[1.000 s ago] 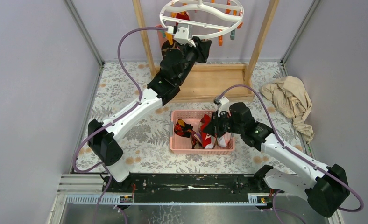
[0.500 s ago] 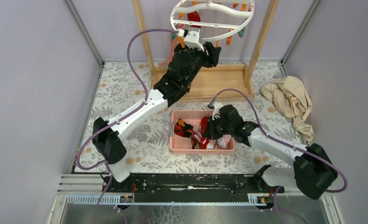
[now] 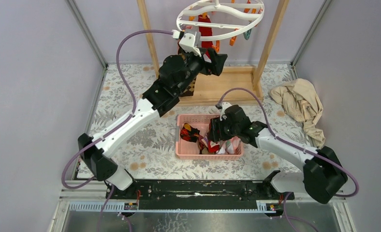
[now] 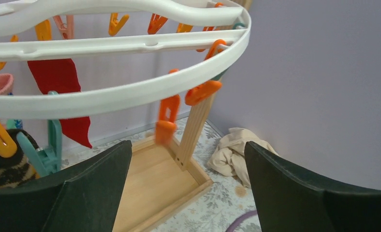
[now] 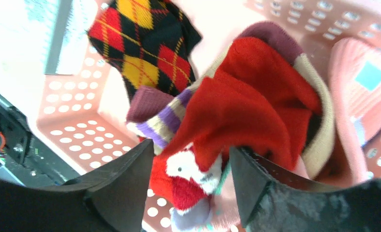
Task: Remove the socks clipped to the hanger
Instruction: Place the sock in the bin.
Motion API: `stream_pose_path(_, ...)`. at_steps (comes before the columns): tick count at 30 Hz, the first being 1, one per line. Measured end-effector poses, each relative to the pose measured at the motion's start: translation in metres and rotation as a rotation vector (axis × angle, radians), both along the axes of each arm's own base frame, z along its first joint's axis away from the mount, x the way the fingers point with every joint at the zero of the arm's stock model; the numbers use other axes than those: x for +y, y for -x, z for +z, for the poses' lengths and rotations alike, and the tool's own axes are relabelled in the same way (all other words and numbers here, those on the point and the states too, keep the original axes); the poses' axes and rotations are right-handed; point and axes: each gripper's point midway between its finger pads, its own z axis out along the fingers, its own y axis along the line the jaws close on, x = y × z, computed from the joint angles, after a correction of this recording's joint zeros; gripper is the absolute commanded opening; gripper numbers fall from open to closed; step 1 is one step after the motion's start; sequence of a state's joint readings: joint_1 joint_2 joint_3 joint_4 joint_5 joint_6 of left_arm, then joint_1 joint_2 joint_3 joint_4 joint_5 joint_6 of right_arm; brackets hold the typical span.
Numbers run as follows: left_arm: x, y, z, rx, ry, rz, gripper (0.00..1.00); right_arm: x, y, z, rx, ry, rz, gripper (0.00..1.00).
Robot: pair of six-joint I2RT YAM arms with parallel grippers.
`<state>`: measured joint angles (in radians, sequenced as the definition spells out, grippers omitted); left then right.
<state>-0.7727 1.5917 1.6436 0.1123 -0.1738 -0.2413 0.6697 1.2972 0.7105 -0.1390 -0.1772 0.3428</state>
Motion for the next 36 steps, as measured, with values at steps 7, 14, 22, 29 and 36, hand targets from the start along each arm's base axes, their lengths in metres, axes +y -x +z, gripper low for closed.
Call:
stream_pose_path(7, 0.014, 0.03, 0.01, -0.003, 0.02, -0.058, 0.99, 0.005, -0.01, 0.077, -0.137, -0.092, -0.004, 0.8)
stream_pose_path(14, 0.018, 0.053, 0.006, 0.019, 0.005, -0.13, 0.99, 0.006, -0.008, 0.126, -0.21, -0.156, 0.004, 0.83)
stream_pose_path(22, 0.035, 0.085, -0.006, 0.045, -0.001, -0.186, 0.99, 0.002, -0.003, 0.133, -0.235, -0.181, 0.003, 0.84)
stream_pose_path(29, 0.059, 0.108, -0.023, 0.072, 0.004, -0.177, 0.99, -0.005, 0.007, 0.091, -0.168, -0.147, -0.01, 0.9)
stream_pose_path(36, 0.077, 0.125, -0.045, 0.128, 0.013, -0.164, 0.99, -0.01, 0.016, 0.06, -0.104, -0.128, -0.03, 0.99)
